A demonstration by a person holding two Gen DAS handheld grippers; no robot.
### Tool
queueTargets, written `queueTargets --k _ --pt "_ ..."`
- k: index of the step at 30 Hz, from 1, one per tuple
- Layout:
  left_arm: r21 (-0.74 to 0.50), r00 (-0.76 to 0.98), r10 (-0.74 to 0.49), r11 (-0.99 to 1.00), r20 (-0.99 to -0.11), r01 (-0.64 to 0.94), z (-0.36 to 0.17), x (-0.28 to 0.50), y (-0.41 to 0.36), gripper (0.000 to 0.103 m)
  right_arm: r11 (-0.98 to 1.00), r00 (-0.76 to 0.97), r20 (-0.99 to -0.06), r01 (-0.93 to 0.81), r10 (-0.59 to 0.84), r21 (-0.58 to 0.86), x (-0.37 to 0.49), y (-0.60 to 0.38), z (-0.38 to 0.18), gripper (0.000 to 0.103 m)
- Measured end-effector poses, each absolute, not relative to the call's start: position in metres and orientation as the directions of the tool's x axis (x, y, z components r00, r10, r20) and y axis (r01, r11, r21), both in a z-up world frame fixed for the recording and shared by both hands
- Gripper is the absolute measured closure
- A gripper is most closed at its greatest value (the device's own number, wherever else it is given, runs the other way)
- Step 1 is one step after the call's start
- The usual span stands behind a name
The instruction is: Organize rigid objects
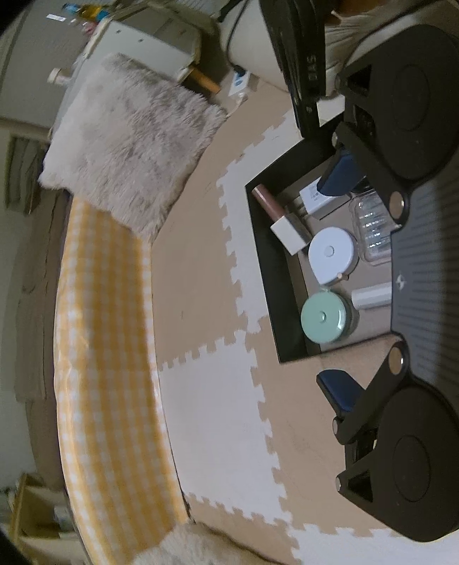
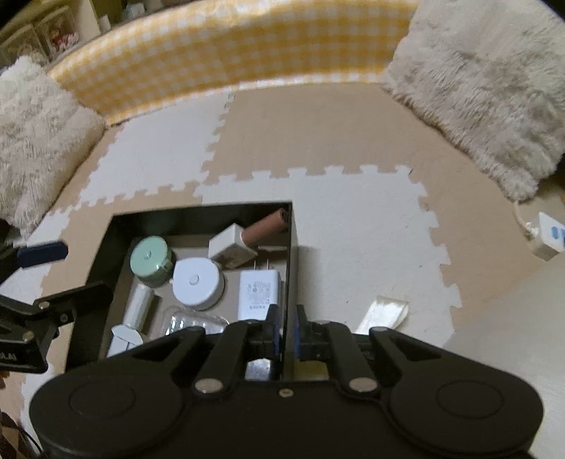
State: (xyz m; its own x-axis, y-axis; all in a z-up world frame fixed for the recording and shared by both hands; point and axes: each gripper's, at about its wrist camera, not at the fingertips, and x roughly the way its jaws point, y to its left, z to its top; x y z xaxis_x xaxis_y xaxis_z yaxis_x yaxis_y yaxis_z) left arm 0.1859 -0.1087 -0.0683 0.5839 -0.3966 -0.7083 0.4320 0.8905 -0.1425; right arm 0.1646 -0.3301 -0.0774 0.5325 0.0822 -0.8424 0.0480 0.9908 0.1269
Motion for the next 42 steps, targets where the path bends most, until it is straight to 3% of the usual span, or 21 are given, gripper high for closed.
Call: queueTargets --k 8,17,25,31,42 --pt "-0.167 0.649 -0.375 0.918 -0.662 0.36 -0.035 0.161 -0.092 0.0 0.99 0.616 -0.782 0.03 0.092 0.14 0.137 -0.317 -0.042 0.082" --pt "-0.154 0.691 -0.352 0.93 -0.632 0.334 0.0 0.118 -0.072 0.0 0.988 0.698 -0.71 0.022 0.093 0.151 0.091 -0.303 0.001 0.061" --pt "-0.003 0.761 -0.173 0.976 -0.626 0.22 0.025 0.071 -0.06 0.0 0.991 0.744 -0.663 0.01 0.081 0.133 0.044 -0.287 0.026 0.043" --pt "-0.076 0.779 -0.235 0.969 -0.581 0.235 0.035 0.038 -0.038 0.0 0.994 0.77 -0.635 0.004 0.065 0.106 0.009 -0.277 0.041 0.029" --pt "-0.069 0.798 -0.23 0.971 -0.557 0.231 0.031 -0.001 -0.019 0.0 0.999 0.809 -0.588 0.012 0.01 0.034 -0.04 -0.258 0.042 0.012"
